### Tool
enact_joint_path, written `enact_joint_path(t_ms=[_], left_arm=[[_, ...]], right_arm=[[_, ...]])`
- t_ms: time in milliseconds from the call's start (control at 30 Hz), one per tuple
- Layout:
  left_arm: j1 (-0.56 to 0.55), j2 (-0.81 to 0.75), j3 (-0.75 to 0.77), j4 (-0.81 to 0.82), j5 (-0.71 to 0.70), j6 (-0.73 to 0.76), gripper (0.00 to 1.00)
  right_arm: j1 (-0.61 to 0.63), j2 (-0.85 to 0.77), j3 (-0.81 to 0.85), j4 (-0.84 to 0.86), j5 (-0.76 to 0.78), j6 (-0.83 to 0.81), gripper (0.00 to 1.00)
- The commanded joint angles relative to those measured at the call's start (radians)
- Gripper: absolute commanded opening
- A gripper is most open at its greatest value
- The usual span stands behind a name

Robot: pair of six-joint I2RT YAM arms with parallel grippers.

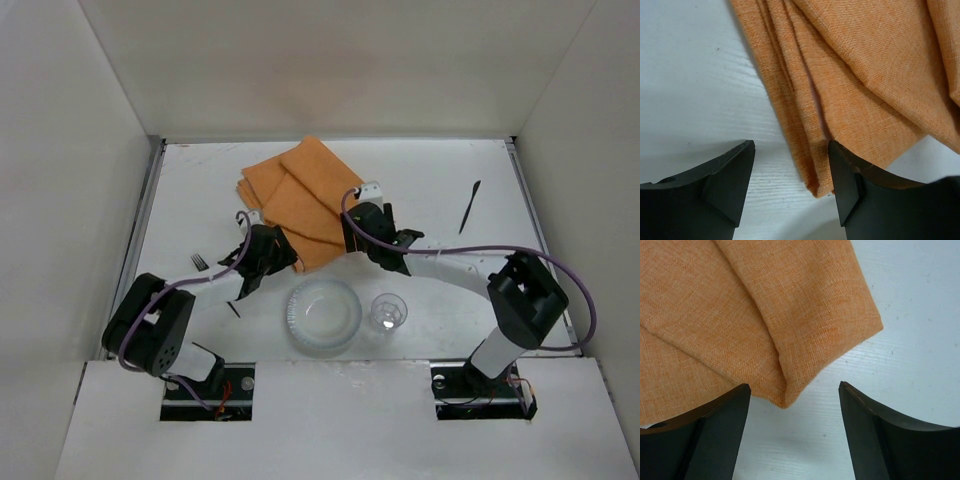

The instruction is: Set the dinner table for one person

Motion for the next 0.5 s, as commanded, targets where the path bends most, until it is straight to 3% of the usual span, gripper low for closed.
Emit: enact_joint_path(t_ms=[0, 233, 467], left_arm=[[-0.020, 0.046, 0.026, -0.034, 0.039, -0.004, 0.59], [-0.046, 0.069, 0.043, 0.015, 0.053, -0.030, 0.57], [-0.030, 0.116, 0.034, 0.067, 0.050, -0.061, 0.44]], right_arm=[[0.018, 0.037, 0.087, -0.037, 0.030, -0.090, 0.78], [0.035, 0.080, 0.136, -0.103, -0.025, -0.167, 0.80], [0.032, 0.160, 0.192, -0.150, -0.018, -0.204, 0.80]])
